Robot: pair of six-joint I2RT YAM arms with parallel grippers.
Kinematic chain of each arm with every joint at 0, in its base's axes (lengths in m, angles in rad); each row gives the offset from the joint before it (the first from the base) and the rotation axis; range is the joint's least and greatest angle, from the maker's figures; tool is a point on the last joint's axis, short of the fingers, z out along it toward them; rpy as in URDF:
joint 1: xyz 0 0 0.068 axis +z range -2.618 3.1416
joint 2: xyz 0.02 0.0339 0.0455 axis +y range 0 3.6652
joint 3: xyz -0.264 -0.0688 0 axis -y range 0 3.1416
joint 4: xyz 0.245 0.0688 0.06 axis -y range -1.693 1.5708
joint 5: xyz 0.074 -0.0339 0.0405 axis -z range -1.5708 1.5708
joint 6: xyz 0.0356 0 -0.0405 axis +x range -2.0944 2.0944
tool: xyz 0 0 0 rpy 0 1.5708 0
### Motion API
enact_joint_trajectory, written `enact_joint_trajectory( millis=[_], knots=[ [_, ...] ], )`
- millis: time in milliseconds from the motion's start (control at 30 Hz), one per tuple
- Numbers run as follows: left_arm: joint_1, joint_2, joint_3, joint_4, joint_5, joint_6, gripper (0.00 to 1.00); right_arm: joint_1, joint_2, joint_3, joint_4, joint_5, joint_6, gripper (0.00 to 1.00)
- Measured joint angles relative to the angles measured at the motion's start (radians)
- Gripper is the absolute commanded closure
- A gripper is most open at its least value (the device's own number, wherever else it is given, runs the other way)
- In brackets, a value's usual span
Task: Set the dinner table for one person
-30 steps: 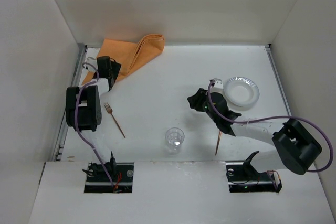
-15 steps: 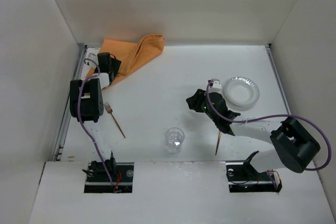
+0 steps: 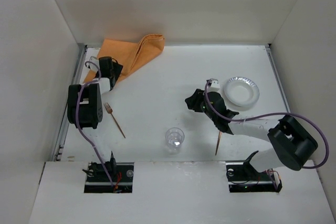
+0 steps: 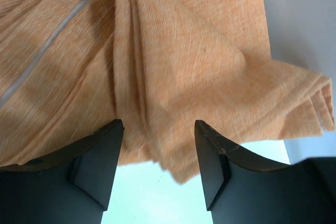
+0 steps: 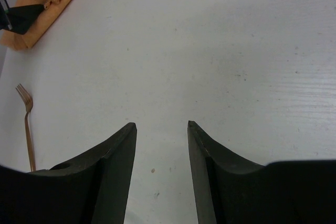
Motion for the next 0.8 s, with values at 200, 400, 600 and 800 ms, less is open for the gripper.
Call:
enact_joint_trajectory(
  millis=[200,400,600,800],
  knots=[
    [-0.003,-0.047,-0.033,-0.018,0.0,0.006,0.46,0.0,0.013,0.009,0.0,-0.006,0.0,0.5],
    [-0.006,0.016,0.003,-0.027,0.0,0.004,0.47,0.0,0.012,0.009,0.0,-0.008,0.0,0.5],
    [-0.008,0.056,0.055,-0.026,0.004,0.0,0.49,0.001,0.013,0.009,0.0,-0.011,0.0,0.5],
    [-0.018,0.061,0.055,-0.021,0.006,-0.005,0.6,0.002,0.013,0.011,0.0,-0.016,0.002,0.5]
  ],
)
